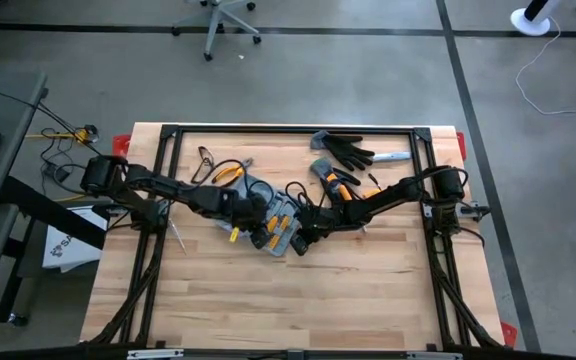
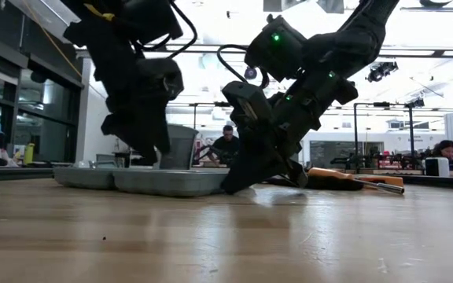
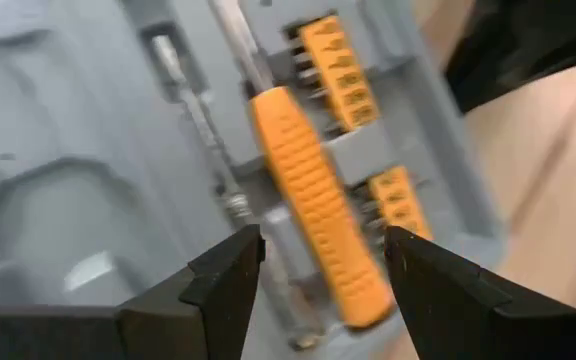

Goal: Prefit tool cases
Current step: Remove the yellow hammer from the gray toolbox

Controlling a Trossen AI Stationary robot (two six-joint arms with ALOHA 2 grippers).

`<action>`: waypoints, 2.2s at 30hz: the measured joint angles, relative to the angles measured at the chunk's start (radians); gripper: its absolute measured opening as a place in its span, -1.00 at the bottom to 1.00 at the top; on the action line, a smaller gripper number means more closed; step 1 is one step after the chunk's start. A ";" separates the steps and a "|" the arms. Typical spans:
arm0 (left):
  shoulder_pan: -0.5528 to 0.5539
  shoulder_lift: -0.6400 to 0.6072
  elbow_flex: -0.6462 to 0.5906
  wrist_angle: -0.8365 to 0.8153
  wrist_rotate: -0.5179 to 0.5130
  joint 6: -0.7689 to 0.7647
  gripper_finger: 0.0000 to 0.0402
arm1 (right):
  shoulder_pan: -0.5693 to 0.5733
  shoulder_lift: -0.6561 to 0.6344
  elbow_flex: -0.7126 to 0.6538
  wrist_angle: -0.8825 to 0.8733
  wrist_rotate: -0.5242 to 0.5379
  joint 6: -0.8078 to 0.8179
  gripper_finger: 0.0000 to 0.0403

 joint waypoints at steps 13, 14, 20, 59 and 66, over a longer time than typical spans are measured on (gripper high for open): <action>-0.004 0.111 -0.002 0.099 0.037 -0.023 0.03 | 0.000 0.000 0.000 0.002 0.000 0.000 -1.00; -0.004 0.115 -0.002 0.094 0.037 -0.025 0.03 | 0.000 0.000 0.000 0.002 0.000 0.000 -1.00; -0.003 0.124 -0.002 0.031 0.015 -0.050 0.03 | 0.000 0.000 0.000 0.002 0.000 0.000 -1.00; 0.051 0.049 -0.007 0.034 0.150 0.065 0.03 | -0.024 0.001 0.002 0.060 -0.008 -0.019 -1.00; 0.058 0.018 -0.007 -0.038 0.079 0.114 0.03 | -0.024 0.001 0.002 0.077 -0.023 0.004 -1.00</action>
